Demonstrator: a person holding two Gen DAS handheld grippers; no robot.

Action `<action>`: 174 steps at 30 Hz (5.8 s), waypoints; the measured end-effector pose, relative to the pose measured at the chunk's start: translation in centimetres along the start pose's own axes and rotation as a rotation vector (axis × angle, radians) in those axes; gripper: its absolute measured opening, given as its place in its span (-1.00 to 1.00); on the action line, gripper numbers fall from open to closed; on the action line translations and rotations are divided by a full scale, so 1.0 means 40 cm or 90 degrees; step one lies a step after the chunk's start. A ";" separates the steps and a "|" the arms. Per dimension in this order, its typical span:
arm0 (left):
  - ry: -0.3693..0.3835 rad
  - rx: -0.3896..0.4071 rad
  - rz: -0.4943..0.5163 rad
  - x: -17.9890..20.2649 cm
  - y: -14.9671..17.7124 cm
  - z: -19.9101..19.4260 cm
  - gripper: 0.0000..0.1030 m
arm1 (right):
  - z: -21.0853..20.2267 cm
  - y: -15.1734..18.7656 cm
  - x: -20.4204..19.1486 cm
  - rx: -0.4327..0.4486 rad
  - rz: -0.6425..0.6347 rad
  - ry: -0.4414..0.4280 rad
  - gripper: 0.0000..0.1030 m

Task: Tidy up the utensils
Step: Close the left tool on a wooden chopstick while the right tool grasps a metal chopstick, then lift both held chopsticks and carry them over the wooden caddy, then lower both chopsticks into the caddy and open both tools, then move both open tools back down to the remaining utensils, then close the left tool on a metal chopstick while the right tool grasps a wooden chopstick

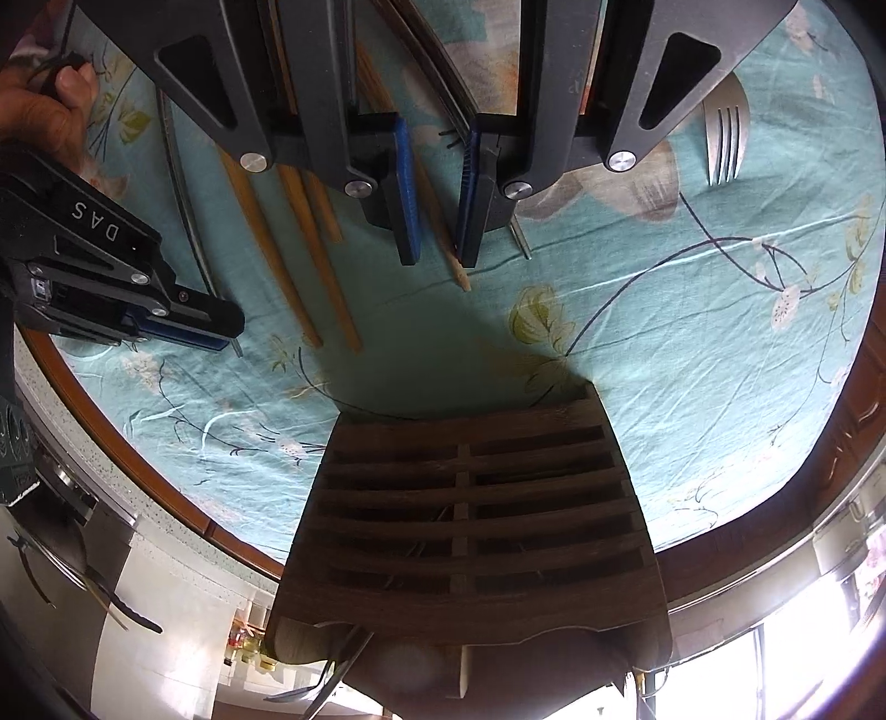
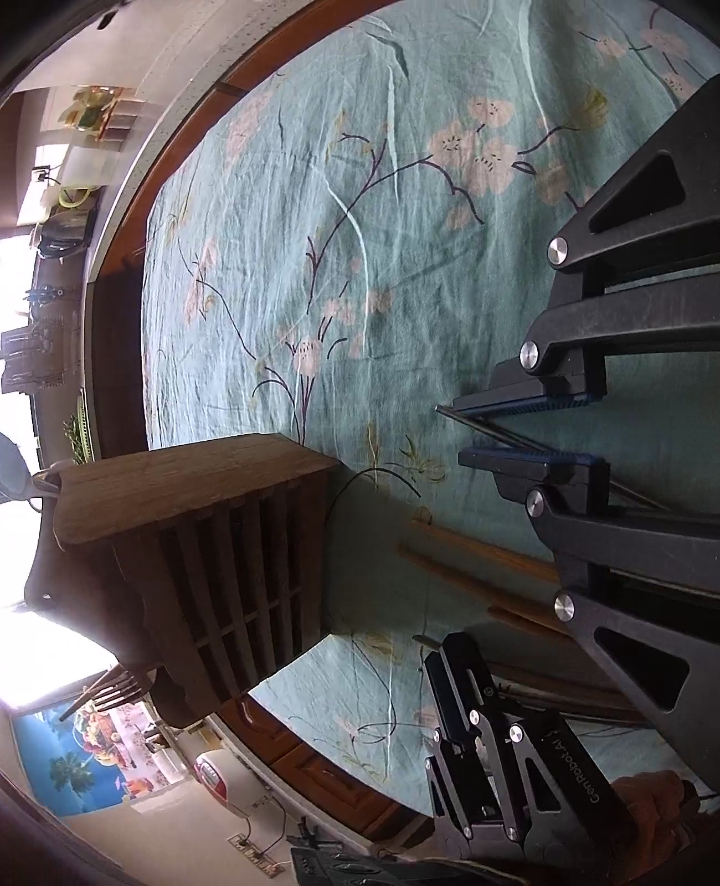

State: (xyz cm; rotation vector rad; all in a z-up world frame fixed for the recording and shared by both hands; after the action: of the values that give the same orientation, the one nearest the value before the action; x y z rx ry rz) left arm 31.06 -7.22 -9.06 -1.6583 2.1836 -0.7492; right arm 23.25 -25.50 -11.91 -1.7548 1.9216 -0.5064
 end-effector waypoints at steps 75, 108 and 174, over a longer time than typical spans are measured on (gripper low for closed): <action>0.099 0.482 -0.127 -0.263 -0.189 -0.598 -0.95 | -0.528 -0.461 -0.039 0.423 0.049 -0.093 -0.92; 0.057 0.389 -0.179 -0.264 -0.243 -0.216 -0.93 | -0.252 -0.421 -0.005 0.321 0.081 -0.069 -0.91; 0.003 0.174 -0.216 -0.169 0.288 -0.455 0.74 | -0.325 0.095 -0.044 0.194 0.097 -0.089 0.91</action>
State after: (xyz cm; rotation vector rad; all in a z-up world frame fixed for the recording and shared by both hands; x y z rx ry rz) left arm 14.21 5.61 -1.18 -1.8960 1.7242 -1.0850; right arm 12.72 -24.01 -3.34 -1.4023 1.7595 -0.5709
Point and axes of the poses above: each gripper's, at about its wrist camera, not at the fingertips, and z roughly the way its jaws point, x to its right, y to its underside, the point moved 6 cm from there along z, roughly the way its jaws point
